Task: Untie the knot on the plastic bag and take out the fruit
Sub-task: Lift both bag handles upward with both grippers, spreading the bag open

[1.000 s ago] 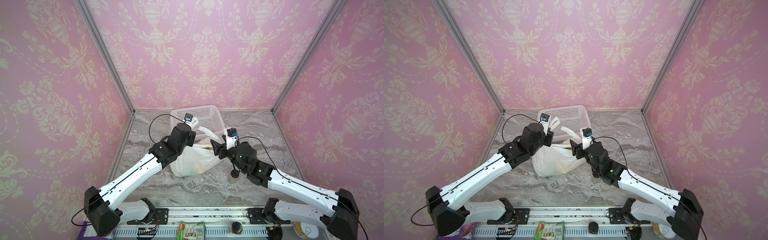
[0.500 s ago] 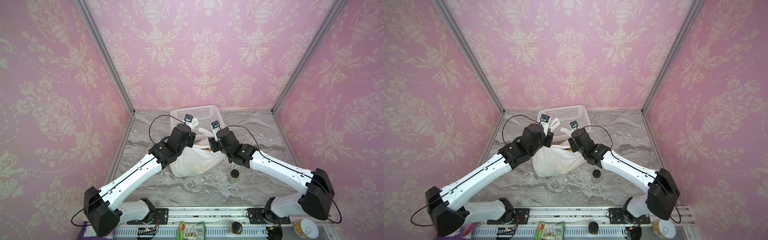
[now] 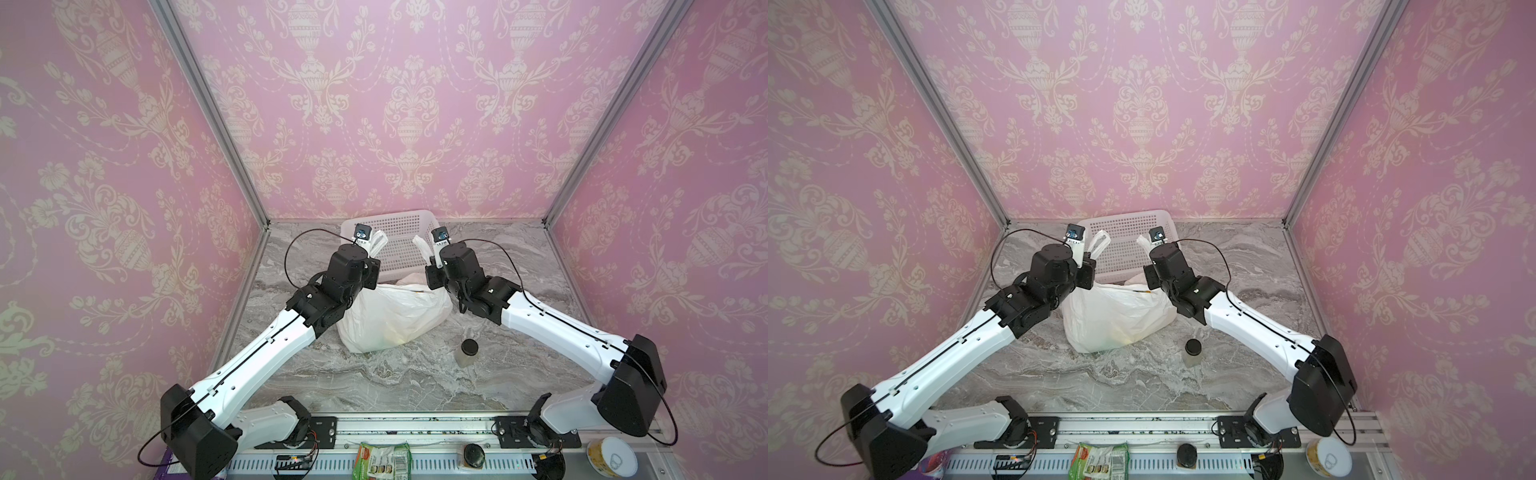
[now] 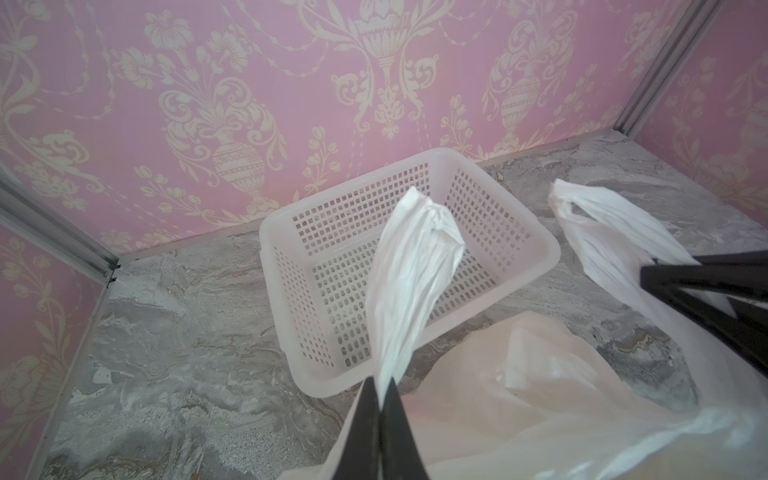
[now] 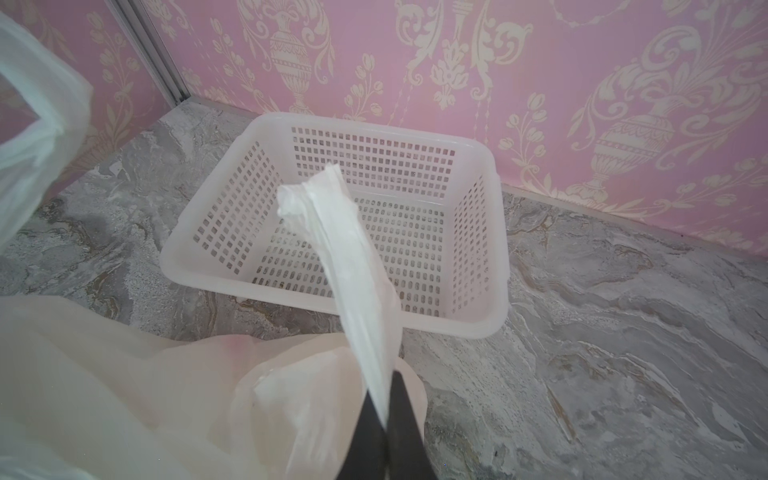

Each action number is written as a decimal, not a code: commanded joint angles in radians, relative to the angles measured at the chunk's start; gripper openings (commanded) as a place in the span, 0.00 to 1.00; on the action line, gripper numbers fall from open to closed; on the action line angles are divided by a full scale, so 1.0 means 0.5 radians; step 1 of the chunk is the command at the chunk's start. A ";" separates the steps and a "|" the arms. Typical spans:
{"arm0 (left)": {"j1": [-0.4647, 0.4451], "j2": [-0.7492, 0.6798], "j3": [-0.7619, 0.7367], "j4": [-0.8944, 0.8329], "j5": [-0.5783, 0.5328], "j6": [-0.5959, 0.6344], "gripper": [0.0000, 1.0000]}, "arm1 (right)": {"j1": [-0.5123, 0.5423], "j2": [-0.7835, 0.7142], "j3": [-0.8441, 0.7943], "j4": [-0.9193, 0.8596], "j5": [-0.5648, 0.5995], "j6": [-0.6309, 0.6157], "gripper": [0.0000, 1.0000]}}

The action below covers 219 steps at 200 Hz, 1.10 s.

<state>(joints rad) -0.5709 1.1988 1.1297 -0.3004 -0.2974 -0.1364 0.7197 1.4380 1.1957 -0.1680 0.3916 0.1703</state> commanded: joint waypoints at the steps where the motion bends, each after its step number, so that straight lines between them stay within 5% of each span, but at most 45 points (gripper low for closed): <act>1: 0.170 -0.026 0.115 0.043 0.217 -0.134 0.00 | -0.006 -0.145 0.045 0.155 0.047 0.064 0.00; 91: 0.543 -0.032 0.755 -0.299 0.270 -0.199 0.00 | -0.033 -0.252 0.150 0.585 0.072 0.286 0.00; 170: 0.576 -0.315 0.621 -0.499 -0.095 -0.184 0.00 | -0.039 0.479 0.947 0.459 -0.313 0.522 0.00; 219: 0.609 -0.375 0.544 -0.584 0.101 -0.279 0.00 | -0.046 0.836 1.343 0.287 -0.430 0.509 0.00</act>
<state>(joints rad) -0.2733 1.0546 1.4460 -0.5549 -0.3019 -0.2287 0.7063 1.8305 1.8004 0.0116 0.2169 0.4126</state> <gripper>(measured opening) 0.046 0.042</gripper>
